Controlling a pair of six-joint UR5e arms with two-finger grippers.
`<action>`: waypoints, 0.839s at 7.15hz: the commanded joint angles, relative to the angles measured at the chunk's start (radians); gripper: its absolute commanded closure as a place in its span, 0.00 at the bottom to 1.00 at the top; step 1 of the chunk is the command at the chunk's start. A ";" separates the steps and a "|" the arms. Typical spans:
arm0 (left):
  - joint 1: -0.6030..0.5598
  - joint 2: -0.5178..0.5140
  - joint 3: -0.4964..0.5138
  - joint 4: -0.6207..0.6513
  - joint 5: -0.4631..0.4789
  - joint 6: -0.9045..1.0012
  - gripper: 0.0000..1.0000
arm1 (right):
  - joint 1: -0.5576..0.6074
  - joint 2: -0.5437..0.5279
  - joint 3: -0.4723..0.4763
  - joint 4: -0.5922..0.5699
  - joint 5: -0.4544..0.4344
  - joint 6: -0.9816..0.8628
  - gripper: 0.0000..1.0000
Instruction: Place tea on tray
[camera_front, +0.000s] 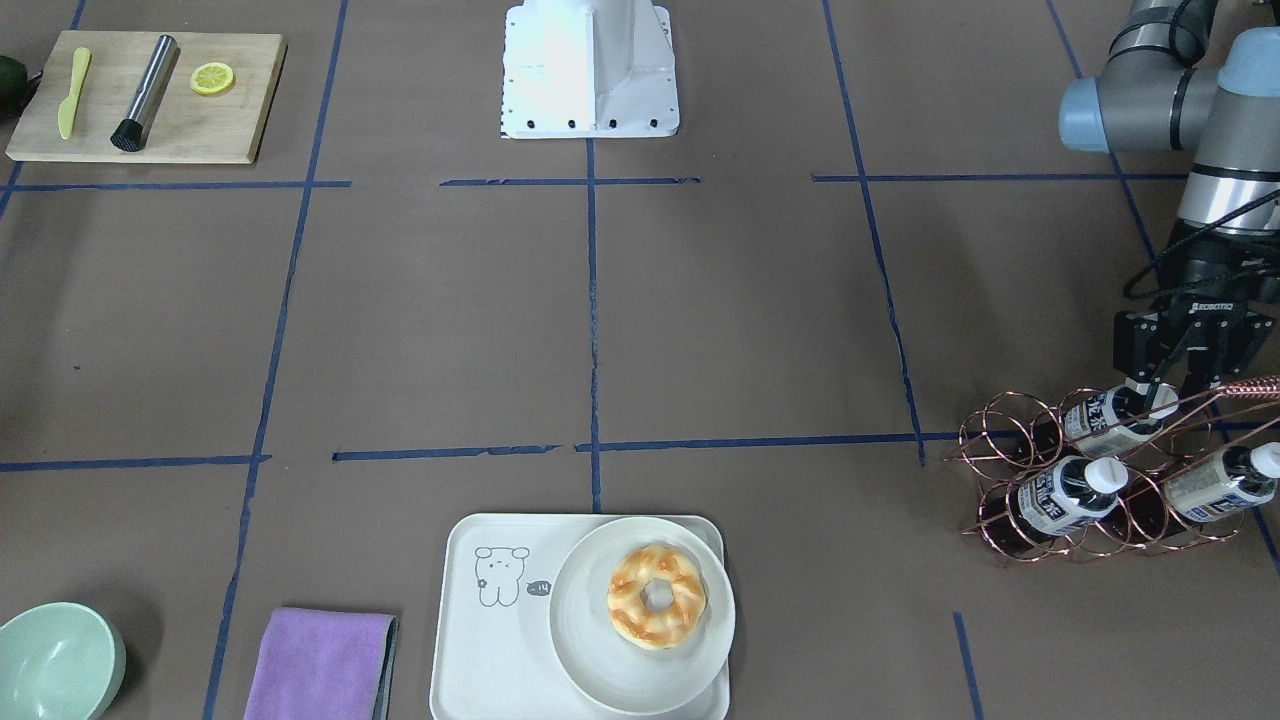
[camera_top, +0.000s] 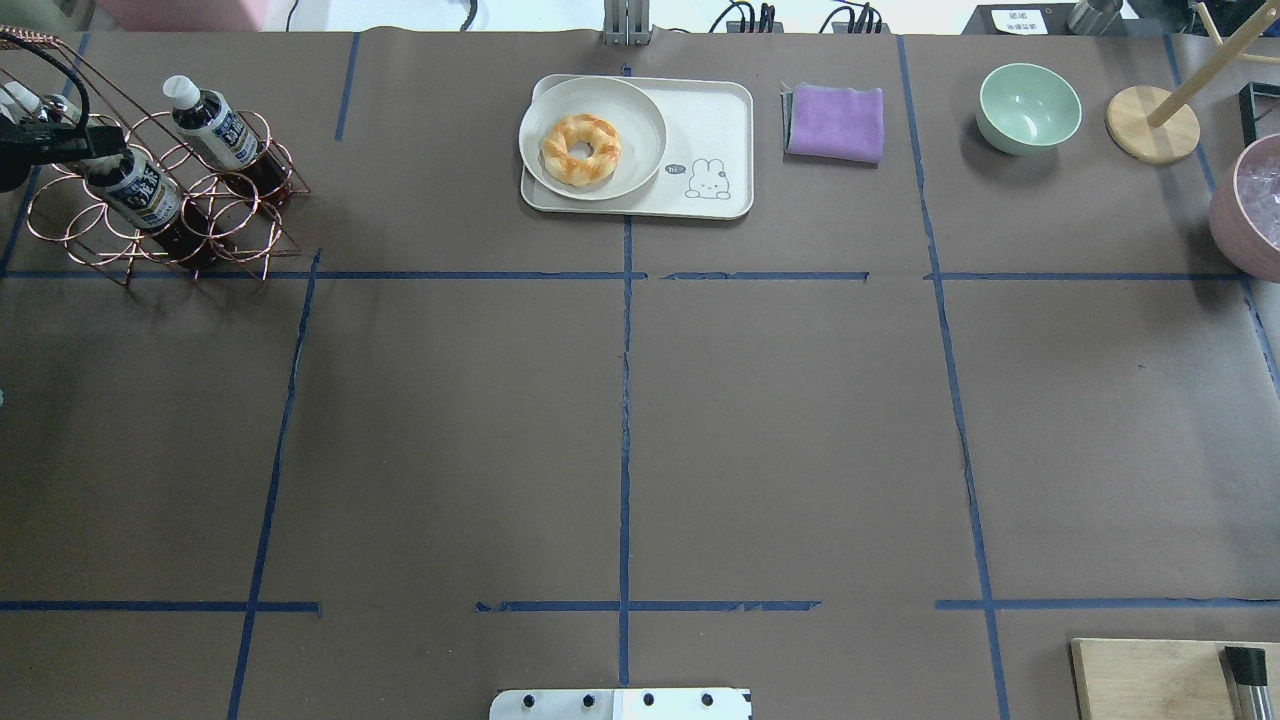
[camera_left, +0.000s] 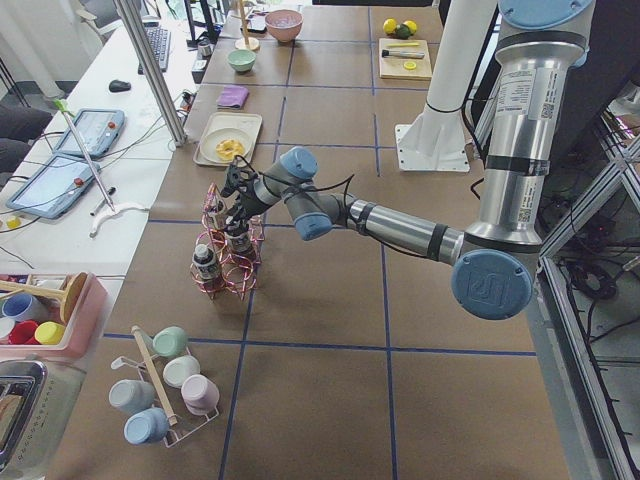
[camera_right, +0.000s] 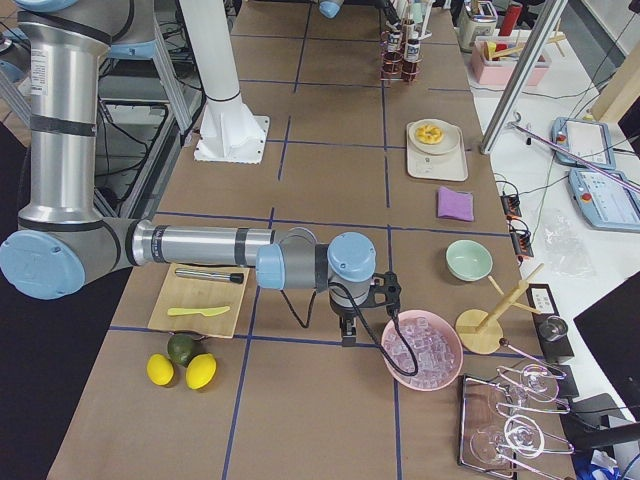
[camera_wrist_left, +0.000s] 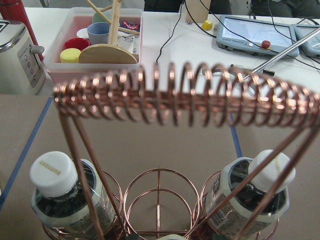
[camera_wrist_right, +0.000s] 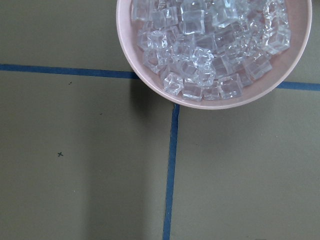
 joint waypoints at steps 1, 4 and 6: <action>0.001 -0.001 0.002 0.001 0.000 -0.001 0.42 | 0.000 0.001 0.000 0.000 0.000 0.000 0.00; 0.001 -0.001 0.008 0.001 0.000 -0.001 0.47 | 0.000 -0.001 0.000 0.000 0.000 0.000 0.00; 0.001 -0.001 0.007 0.001 -0.002 0.004 0.94 | 0.000 -0.001 0.000 0.000 0.000 0.000 0.00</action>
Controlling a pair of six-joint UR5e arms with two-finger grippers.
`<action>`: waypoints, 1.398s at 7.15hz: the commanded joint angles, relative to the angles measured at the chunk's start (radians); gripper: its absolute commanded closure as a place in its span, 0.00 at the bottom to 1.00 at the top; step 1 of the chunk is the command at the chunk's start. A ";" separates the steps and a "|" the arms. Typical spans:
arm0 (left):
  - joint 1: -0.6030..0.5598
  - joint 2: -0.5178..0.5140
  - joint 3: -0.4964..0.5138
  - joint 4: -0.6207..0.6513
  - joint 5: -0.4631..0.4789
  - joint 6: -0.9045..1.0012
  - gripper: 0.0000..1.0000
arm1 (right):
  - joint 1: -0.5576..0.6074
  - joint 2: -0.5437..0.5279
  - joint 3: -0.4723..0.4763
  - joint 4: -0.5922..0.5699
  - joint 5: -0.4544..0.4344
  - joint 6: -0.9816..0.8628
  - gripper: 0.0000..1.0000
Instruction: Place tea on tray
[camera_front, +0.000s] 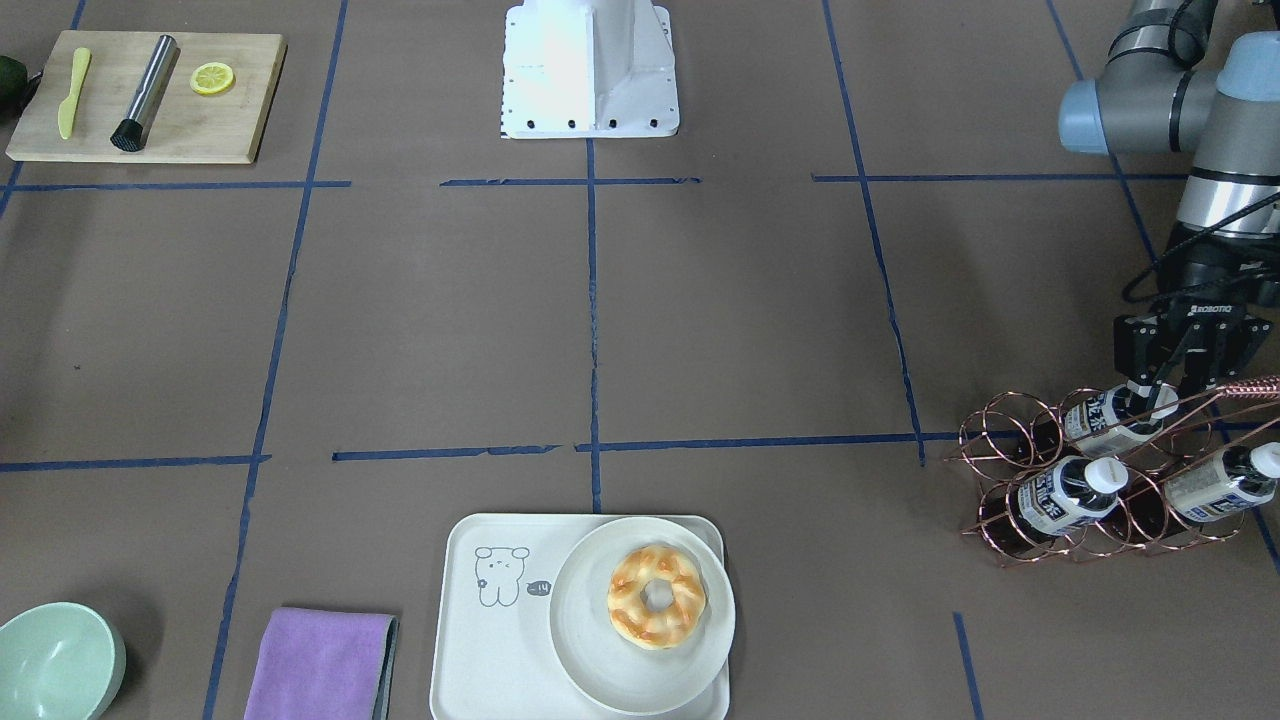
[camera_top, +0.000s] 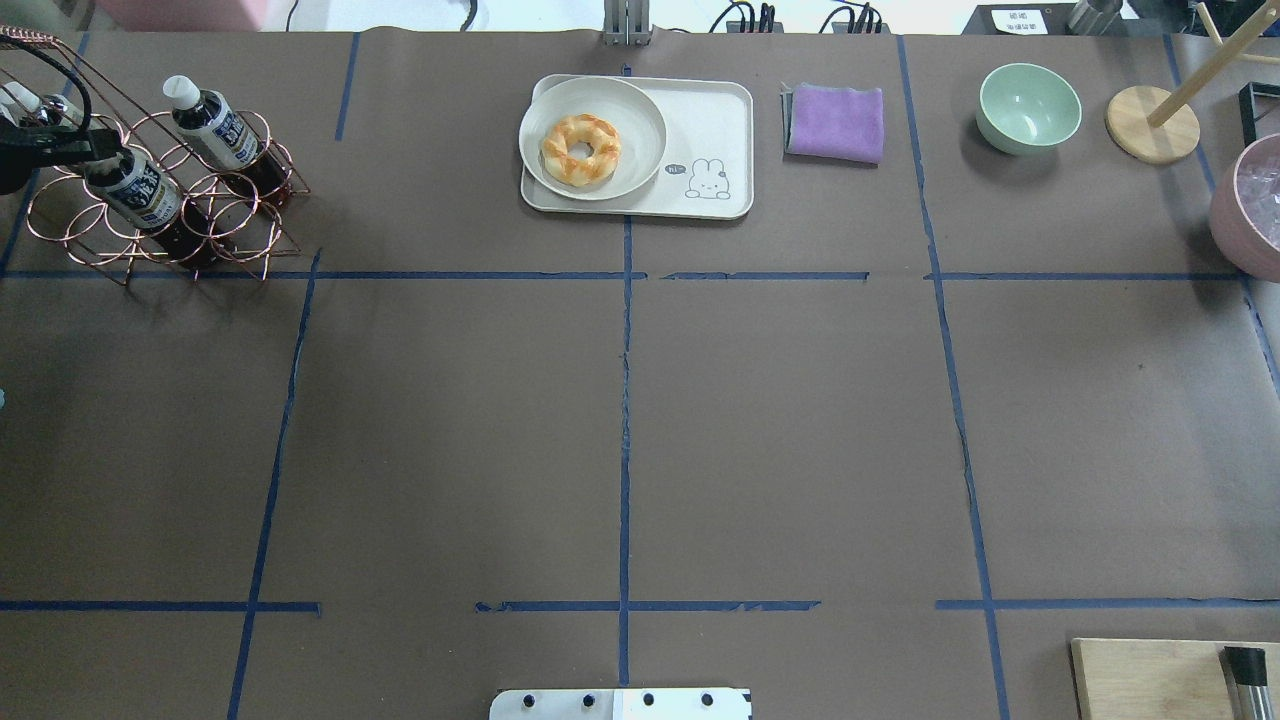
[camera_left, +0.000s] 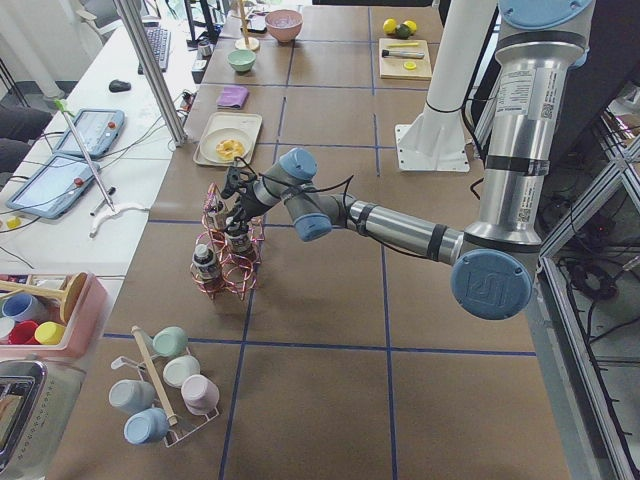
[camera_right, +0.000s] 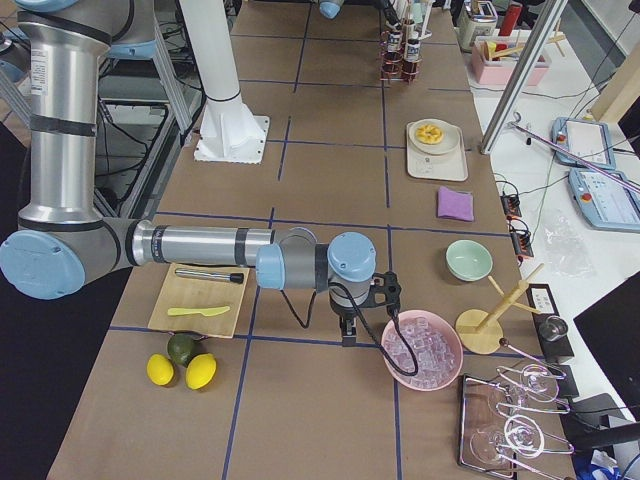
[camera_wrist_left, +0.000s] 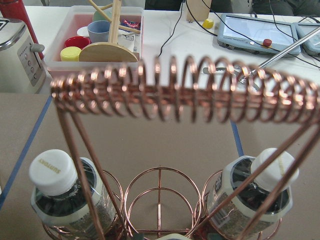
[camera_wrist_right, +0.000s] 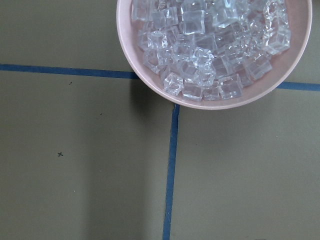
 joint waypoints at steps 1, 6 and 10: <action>0.000 0.000 -0.003 -0.001 -0.002 0.008 0.99 | 0.000 0.001 0.002 0.000 0.000 0.002 0.00; -0.035 -0.003 -0.028 0.002 0.001 0.016 1.00 | 0.000 -0.001 0.003 0.000 0.002 0.002 0.00; -0.080 0.002 -0.043 0.000 0.002 0.103 1.00 | 0.000 -0.001 0.003 0.000 0.002 0.002 0.00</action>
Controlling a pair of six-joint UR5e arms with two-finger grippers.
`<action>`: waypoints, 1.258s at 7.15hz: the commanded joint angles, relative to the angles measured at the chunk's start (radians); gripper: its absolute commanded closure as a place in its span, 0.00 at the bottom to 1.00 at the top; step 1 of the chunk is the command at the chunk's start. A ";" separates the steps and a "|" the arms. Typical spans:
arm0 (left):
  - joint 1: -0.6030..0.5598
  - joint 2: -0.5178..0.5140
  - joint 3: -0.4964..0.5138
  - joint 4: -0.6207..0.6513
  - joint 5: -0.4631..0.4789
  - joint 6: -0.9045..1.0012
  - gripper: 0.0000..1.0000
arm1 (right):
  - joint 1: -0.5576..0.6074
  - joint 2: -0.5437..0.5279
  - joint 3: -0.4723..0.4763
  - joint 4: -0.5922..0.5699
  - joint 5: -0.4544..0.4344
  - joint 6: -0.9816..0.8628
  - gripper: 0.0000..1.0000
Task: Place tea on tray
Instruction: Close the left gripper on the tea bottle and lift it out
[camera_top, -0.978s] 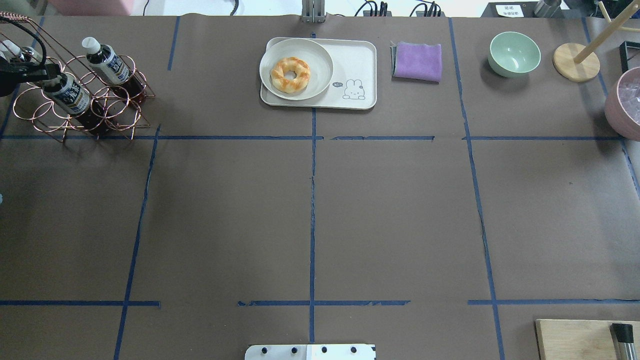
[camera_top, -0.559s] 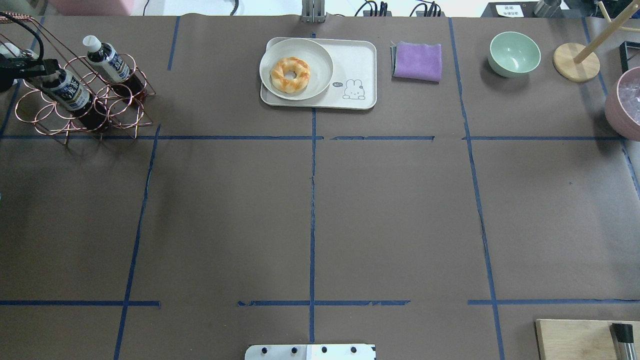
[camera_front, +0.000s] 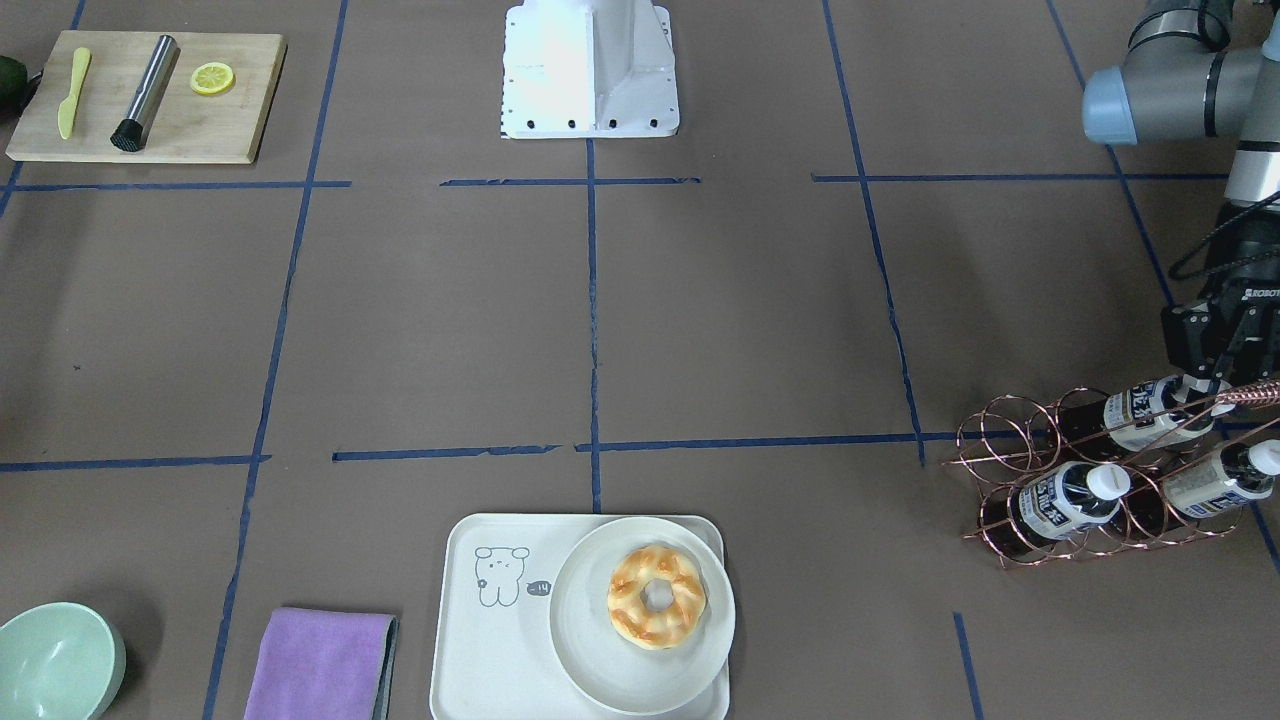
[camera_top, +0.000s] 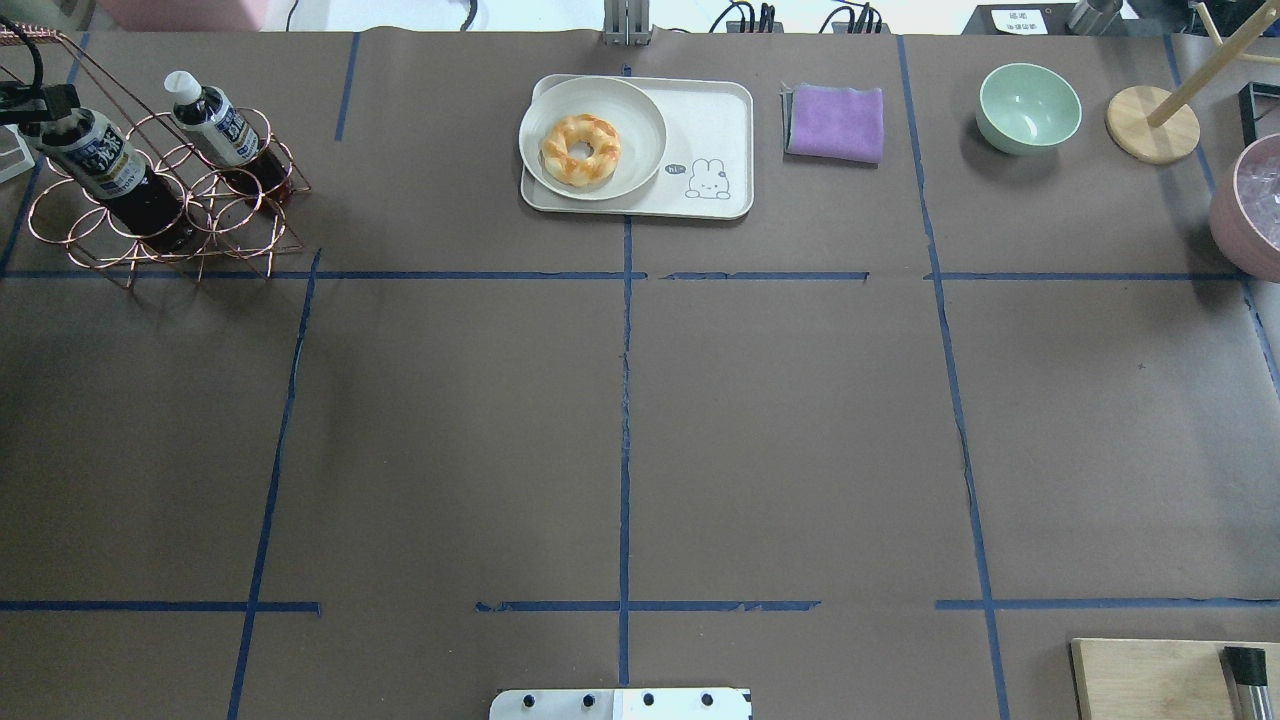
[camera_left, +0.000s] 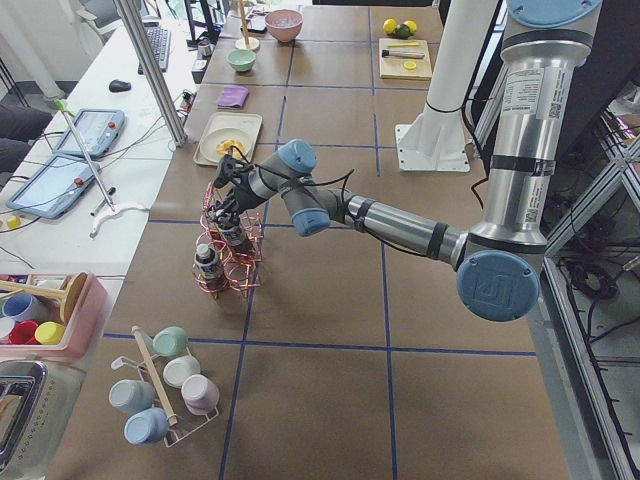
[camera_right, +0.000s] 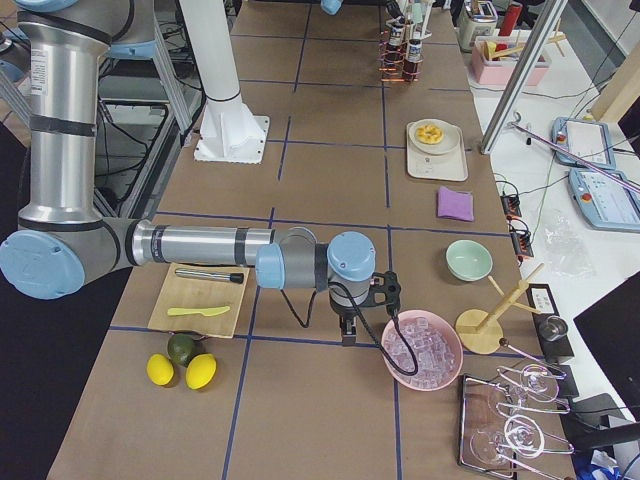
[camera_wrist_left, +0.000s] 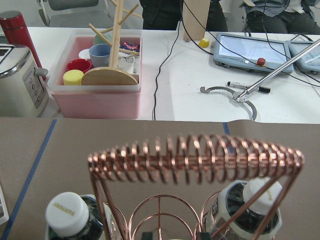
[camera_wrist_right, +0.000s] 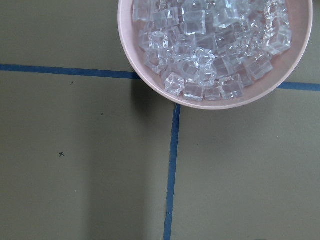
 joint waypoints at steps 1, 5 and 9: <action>-0.020 0.000 0.000 -0.001 0.000 0.045 1.00 | 0.000 0.000 0.000 0.000 0.000 0.000 0.00; -0.024 0.000 -0.046 0.005 -0.001 0.037 1.00 | 0.000 0.000 0.000 0.000 0.000 0.002 0.00; -0.047 0.019 -0.092 0.007 -0.009 0.041 1.00 | 0.000 -0.002 0.000 0.000 0.000 0.000 0.00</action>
